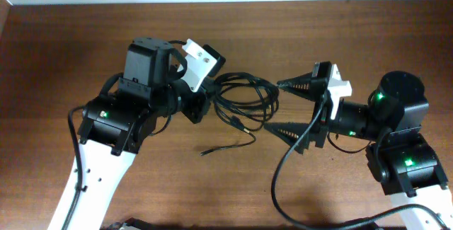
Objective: Untangle cables
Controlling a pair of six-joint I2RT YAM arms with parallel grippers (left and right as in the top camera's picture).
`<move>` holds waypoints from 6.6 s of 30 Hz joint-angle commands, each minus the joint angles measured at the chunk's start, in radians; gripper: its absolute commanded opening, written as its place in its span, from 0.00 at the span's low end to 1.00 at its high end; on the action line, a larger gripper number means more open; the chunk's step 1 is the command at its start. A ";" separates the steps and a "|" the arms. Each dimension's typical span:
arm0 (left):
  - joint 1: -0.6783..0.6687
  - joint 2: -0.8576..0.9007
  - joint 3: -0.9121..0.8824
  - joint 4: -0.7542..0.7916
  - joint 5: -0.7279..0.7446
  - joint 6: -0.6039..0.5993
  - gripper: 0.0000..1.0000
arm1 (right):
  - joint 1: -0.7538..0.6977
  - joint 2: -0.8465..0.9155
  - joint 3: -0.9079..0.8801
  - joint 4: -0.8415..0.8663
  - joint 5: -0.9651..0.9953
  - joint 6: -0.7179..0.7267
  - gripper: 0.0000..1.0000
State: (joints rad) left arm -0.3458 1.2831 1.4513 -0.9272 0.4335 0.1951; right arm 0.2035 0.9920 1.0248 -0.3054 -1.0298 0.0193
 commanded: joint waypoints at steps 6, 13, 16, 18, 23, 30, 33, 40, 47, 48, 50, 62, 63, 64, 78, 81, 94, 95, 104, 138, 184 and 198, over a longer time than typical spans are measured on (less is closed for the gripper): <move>0.000 -0.001 0.010 0.005 -0.065 -0.103 0.00 | -0.003 0.003 0.004 -0.013 0.229 0.396 0.99; -0.011 -0.001 0.010 0.006 -0.064 -0.136 0.00 | -0.001 0.003 0.004 -0.019 0.045 0.461 0.99; -0.036 -0.001 0.010 0.009 -0.064 -0.139 0.00 | -0.001 0.003 0.004 -0.019 0.013 0.461 0.99; -0.067 -0.001 0.010 0.017 -0.065 -0.139 0.00 | -0.001 0.003 0.004 -0.019 -0.004 0.461 0.99; -0.103 -0.001 0.010 0.038 -0.124 -0.140 0.00 | -0.001 0.003 0.004 -0.019 -0.034 0.466 0.99; -0.189 -0.001 0.010 0.112 -0.124 -0.210 0.00 | -0.001 0.017 0.004 -0.020 -0.033 0.468 0.99; -0.238 0.010 0.010 0.135 -0.124 -0.210 0.00 | -0.001 0.038 0.004 -0.021 -0.033 0.468 0.99; -0.265 0.025 0.010 0.141 -0.123 -0.210 0.00 | -0.002 0.071 0.004 -0.039 -0.023 0.440 0.92; -0.265 0.025 0.010 0.129 -0.029 -0.210 0.00 | -0.003 0.071 0.004 -0.066 0.190 0.415 0.67; -0.265 0.025 0.010 0.130 -0.029 -0.210 0.00 | -0.003 0.071 0.004 -0.068 0.203 0.415 0.63; -0.265 0.025 0.010 0.130 -0.029 -0.211 0.00 | -0.003 0.071 0.004 -0.080 0.233 0.415 0.56; -0.299 0.025 0.010 0.157 0.042 -0.210 0.00 | -0.002 0.095 0.004 -0.109 0.290 0.415 0.56; -0.306 0.025 0.010 0.158 0.042 -0.210 0.00 | -0.002 0.095 0.004 -0.106 0.285 0.415 0.56; -0.314 0.025 0.010 0.161 0.042 -0.210 0.00 | -0.002 0.095 0.004 -0.103 0.278 0.415 0.56; -0.355 0.026 0.010 0.189 0.033 -0.210 0.00 | -0.002 0.092 0.004 -0.106 0.270 0.416 0.04; -0.355 0.026 0.010 0.165 -0.061 -0.210 0.00 | -0.002 0.085 0.004 -0.101 0.232 0.415 0.04; -0.352 0.026 0.010 0.087 -0.425 -0.367 0.00 | -0.003 -0.061 0.004 -0.098 0.217 0.416 0.04; -0.352 0.026 0.010 0.082 -0.441 -0.375 0.00 | -0.003 -0.074 0.004 -0.098 0.217 0.416 0.04; -0.348 0.035 0.008 0.042 -0.483 -0.434 0.00 | -0.003 -0.159 0.004 -0.060 0.210 0.416 0.04; -0.158 0.096 0.008 -0.054 -0.632 -0.434 0.00 | -0.003 -0.178 0.004 0.209 0.071 0.644 0.04; 0.120 0.096 0.008 -0.056 -0.523 -0.490 0.00 | -0.003 0.006 0.004 -0.505 0.257 0.216 0.43; 0.120 0.096 0.008 -0.051 -0.290 -0.292 0.00 | -0.003 0.006 0.004 -0.491 0.255 0.223 0.81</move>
State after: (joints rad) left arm -0.2314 1.3750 1.4639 -0.9874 -0.0158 -0.2386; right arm 0.2054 1.0004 1.0042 -0.8078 -0.7818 0.2432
